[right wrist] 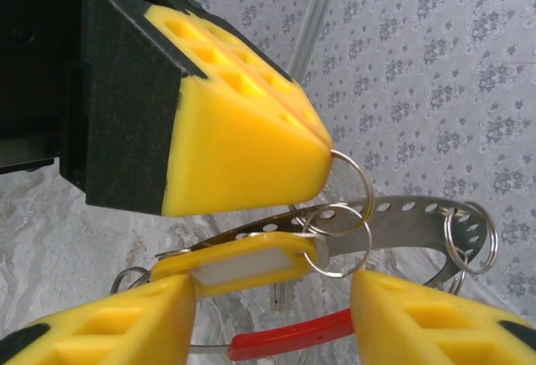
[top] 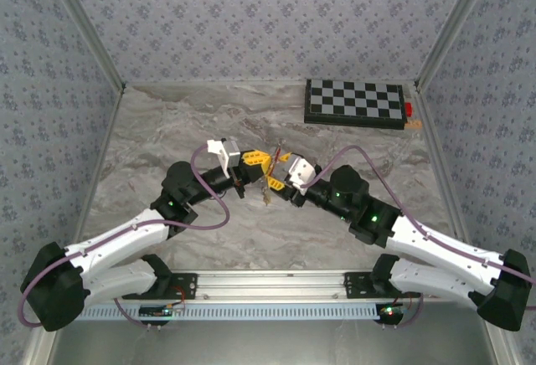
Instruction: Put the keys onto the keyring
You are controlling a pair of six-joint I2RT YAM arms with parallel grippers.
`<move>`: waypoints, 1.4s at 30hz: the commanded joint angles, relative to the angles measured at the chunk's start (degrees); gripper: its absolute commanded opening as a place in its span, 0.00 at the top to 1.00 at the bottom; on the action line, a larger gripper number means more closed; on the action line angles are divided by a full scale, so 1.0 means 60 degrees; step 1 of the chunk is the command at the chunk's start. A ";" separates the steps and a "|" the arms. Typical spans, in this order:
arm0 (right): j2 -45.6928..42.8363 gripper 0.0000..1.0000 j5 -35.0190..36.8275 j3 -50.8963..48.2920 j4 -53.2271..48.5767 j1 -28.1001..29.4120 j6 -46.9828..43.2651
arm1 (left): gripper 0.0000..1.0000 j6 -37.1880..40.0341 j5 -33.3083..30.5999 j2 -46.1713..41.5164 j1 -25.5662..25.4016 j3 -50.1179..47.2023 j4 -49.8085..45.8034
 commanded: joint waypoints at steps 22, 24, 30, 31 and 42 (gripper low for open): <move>-0.0100 0.70 0.0382 -0.0014 0.0224 -0.0195 0.0170 | 1.00 0.0118 -0.0056 -0.0264 -0.0067 0.0338 0.0051; -0.0114 0.77 0.0399 -0.0058 0.0279 -0.0216 0.0155 | 1.00 0.0120 -0.0059 -0.0285 -0.0066 0.0326 0.0051; -0.0144 0.97 0.0163 -0.0087 0.0216 -0.0223 0.0168 | 1.00 0.0037 -0.0088 -0.0301 -0.0068 0.0280 0.0174; -0.0121 0.98 0.0094 -0.0083 0.0174 -0.0217 0.0171 | 1.00 0.0015 -0.0110 -0.0315 -0.0061 0.0269 0.0204; 0.0126 1.00 -0.0304 -0.0059 -0.0240 -0.0133 0.0135 | 1.00 -0.0241 -0.0118 -0.0389 -0.0067 0.0189 0.0507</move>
